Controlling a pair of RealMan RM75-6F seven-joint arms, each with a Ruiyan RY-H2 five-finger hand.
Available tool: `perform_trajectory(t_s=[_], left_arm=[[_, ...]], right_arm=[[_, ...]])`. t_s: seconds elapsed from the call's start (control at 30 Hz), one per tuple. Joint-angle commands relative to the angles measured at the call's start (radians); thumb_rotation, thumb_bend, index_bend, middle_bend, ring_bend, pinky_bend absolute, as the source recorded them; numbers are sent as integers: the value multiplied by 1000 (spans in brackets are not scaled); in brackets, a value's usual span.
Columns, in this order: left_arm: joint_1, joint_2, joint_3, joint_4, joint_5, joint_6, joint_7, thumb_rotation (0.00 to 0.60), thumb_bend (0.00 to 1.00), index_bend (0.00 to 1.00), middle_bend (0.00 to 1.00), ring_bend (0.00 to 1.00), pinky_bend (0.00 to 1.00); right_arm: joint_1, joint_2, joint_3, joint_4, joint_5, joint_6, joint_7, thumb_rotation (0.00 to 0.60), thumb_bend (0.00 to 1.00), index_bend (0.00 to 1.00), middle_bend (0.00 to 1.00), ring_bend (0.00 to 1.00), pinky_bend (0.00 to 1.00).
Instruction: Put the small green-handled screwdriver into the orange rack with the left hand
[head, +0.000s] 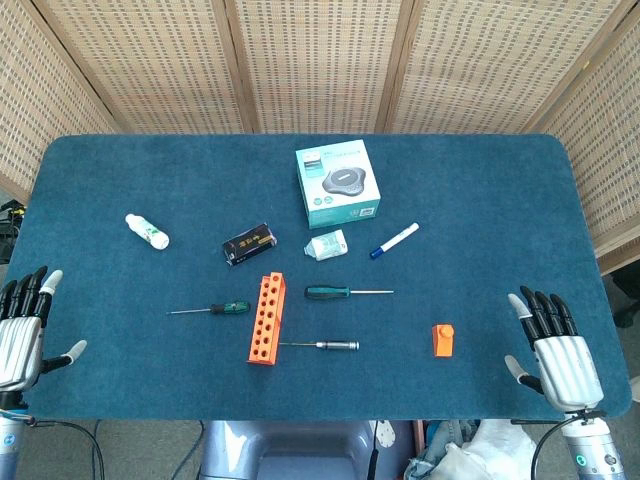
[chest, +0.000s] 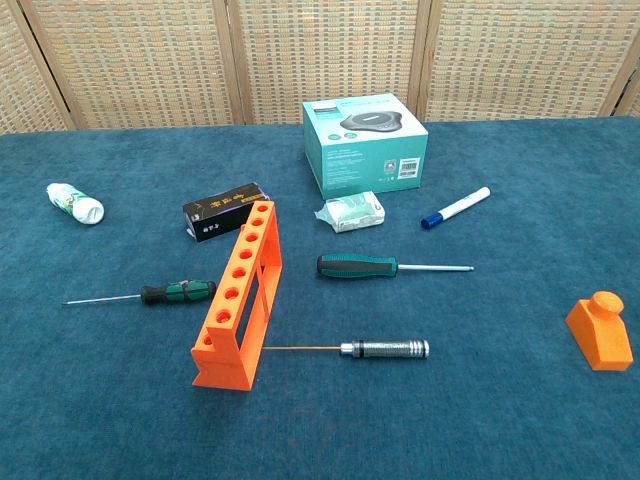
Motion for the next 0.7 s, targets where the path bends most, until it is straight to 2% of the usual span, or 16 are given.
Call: perform_trajectory(t_s=[0.03,0.7], left_arm=[[0,-1,1,-1,0,0,3,600,155,28,0,0,0],[-1,2,-4,3,-9,-1,-10,600,155,37,0,0,0]], right_arm=[[-1,1,0,0,1,1,3,600,240,0,0,0,0],[-2,6,-1,-11,7,-4,-3,600,243,0,0,0,0]])
